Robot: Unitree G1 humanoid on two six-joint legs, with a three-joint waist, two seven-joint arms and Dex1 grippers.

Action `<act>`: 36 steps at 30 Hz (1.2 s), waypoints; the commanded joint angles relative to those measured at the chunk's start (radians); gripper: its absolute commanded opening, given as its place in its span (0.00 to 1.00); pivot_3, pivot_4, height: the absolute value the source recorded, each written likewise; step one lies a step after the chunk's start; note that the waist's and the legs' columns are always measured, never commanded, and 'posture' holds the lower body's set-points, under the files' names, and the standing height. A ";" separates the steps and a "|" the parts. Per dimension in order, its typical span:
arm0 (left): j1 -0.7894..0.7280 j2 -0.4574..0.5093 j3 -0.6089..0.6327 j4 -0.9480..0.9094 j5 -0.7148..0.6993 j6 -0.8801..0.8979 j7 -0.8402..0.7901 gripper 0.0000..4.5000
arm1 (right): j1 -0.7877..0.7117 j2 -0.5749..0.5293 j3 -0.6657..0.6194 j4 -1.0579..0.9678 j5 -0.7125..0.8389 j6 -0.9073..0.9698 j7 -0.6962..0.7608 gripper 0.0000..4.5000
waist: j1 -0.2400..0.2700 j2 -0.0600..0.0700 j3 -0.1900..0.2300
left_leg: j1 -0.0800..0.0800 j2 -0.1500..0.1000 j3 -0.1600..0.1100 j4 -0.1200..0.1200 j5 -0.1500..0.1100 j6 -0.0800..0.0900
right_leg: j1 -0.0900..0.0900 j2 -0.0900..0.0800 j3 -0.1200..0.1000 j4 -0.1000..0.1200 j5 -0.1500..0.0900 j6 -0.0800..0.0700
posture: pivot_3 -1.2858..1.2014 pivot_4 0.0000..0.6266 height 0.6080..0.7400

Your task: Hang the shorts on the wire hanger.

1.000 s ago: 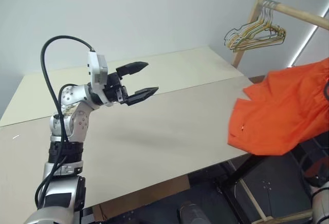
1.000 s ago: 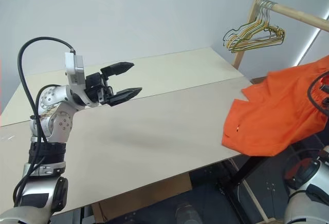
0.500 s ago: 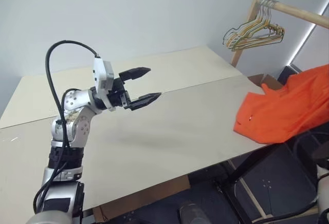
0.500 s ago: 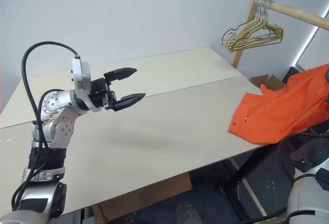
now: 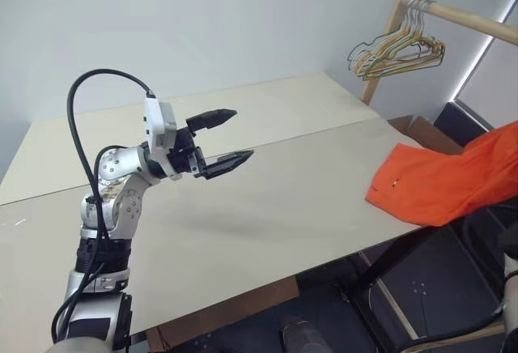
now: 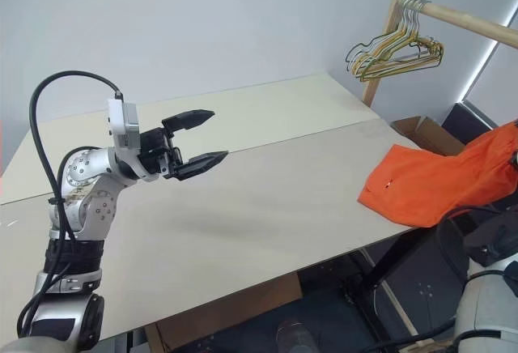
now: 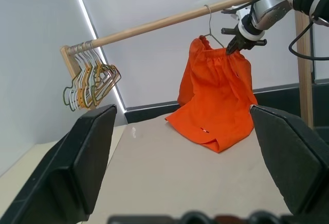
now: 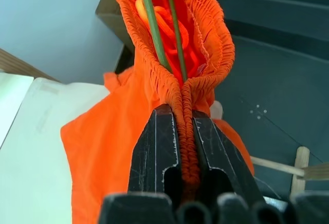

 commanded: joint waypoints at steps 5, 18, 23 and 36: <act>-0.005 0.005 0.022 -0.047 -0.057 -0.024 -0.048 1.00 | 0.035 0.048 0.016 -0.119 0.010 0.050 -0.037 0.01 | 0.000 0.000 0.000 | 0.000 0.000 0.000 0.000 0.000 0.000 | 0.000 0.000 0.000 0.000 0.000 0.000 | 0.42 0.00 1.00; -0.007 -0.005 0.025 -0.040 -0.056 -0.028 -0.042 1.00 | 0.124 0.091 0.208 -0.427 -0.103 0.033 -0.072 0.93 | 0.001 0.002 -0.001 | 0.001 0.000 0.002 0.000 0.000 0.000 | 0.000 0.000 0.002 0.000 0.000 0.001 | 0.41 0.00 1.00; -0.018 -0.014 0.018 -0.033 -0.054 -0.032 -0.042 1.00 | 0.160 0.094 0.274 -0.542 -0.168 -0.016 -0.089 0.99 | 0.000 0.002 -0.001 | 0.001 0.000 0.002 0.000 0.000 0.000 | 0.000 0.000 0.003 0.000 0.001 0.001 | 0.41 0.00 1.00; 0.005 0.015 0.043 -0.035 -0.053 -0.030 -0.037 1.00 | 0.307 0.056 0.737 -0.727 -0.393 -0.498 0.159 0.99 | -0.004 0.002 -0.001 | 0.003 0.000 0.004 0.000 -0.001 0.001 | 0.000 0.000 0.005 0.000 0.001 0.002 | 0.42 0.00 1.00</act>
